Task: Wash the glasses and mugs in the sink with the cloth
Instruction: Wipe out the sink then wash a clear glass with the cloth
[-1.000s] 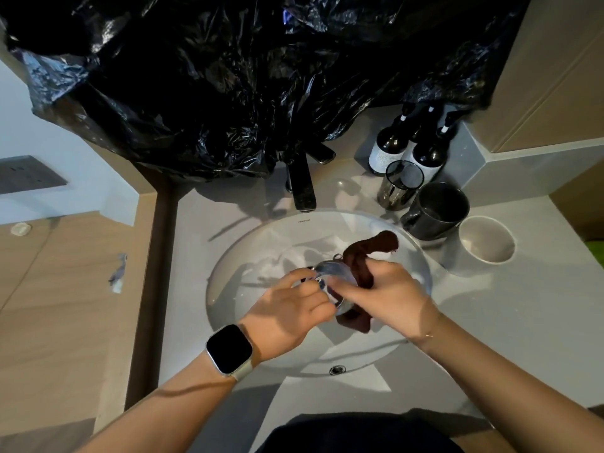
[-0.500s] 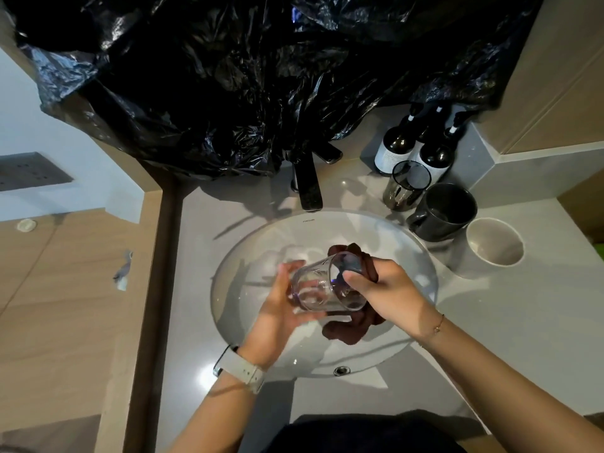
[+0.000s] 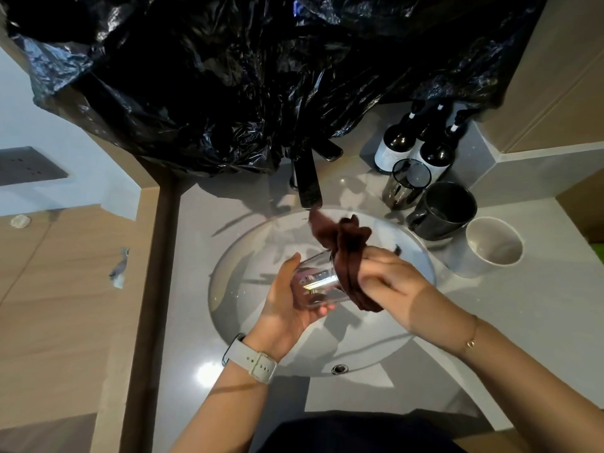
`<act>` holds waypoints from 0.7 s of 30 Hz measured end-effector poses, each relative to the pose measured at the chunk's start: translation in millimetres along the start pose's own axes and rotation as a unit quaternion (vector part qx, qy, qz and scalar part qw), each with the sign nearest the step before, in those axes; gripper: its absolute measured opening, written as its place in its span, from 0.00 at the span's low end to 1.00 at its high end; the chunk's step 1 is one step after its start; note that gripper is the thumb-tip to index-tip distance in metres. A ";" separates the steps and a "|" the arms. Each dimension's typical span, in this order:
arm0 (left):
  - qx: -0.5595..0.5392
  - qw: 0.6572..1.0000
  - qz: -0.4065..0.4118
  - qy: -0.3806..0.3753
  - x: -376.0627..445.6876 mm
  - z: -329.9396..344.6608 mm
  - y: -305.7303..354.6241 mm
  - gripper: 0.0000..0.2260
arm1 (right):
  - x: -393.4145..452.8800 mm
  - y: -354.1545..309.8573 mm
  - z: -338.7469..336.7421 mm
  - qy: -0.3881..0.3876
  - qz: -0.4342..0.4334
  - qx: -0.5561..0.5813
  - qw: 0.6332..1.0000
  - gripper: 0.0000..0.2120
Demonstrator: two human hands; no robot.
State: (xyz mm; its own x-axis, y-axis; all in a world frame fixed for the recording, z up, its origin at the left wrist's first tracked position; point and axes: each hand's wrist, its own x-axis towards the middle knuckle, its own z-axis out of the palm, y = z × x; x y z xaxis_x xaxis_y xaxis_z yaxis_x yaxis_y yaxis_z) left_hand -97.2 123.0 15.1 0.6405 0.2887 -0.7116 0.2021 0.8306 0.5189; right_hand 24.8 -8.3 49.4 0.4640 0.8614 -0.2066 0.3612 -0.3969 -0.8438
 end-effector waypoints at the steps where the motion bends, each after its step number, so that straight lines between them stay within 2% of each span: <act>1: 0.000 1.000 0.000 0.006 -0.6 1.5 -0.1 0.19 | 1.5 2.5 1.1 0.016 -0.029 -0.013 0.999 0.10; 3: 0.007 1.000 0.005 0.018 -2.5 2.8 -0.9 0.19 | 1.9 1.8 2.2 0.051 -0.032 0.038 0.997 0.06; 5: 0.019 0.999 0.015 0.029 -4.8 3.1 -1.3 0.18 | 5.9 4.1 4.5 0.034 -0.006 0.096 0.995 0.10; 8: 0.023 0.997 0.037 0.062 -7.0 2.4 -2.7 0.16 | 16.6 3.1 5.6 -0.104 0.122 0.184 0.970 0.19; 10: 0.046 0.995 0.045 0.075 -7.6 2.8 -2.5 0.15 | 22.0 3.5 4.8 -0.185 0.175 0.163 0.953 0.34; 11: 0.070 0.993 0.048 0.076 -7.6 2.9 -2.3 0.16 | 22.1 1.5 5.2 -0.208 0.169 0.132 0.954 0.36; 13: 0.126 0.988 0.053 0.072 -8.5 3.4 -0.7 0.18 | 14.7 -3.2 4.6 -0.255 0.129 0.108 0.952 0.33; 16: 0.183 0.980 0.052 0.050 -10.4 3.6 5.7 0.21 | 2.6 -8.7 1.0 -0.304 0.114 0.177 0.929 0.30; 19: 0.225 0.972 0.061 0.034 -12.3 3.2 16.9 0.21 | 11.1 -9.4 13.7 -0.289 0.134 0.192 0.928 0.29; 21: 0.238 0.968 0.078 0.034 -11.6 3.8 20.7 0.21 | 15.2 -3.8 19.9 -0.261 0.142 0.243 0.924 0.30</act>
State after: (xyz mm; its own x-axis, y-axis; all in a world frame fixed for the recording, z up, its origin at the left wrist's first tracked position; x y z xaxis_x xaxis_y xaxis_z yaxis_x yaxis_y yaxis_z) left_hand -97.6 135.1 35.8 0.6433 0.4368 -0.6288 0.4363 0.4658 0.7699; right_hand 14.4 12.6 39.6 -0.0139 0.8307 -0.5566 -0.1800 -0.5496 -0.8158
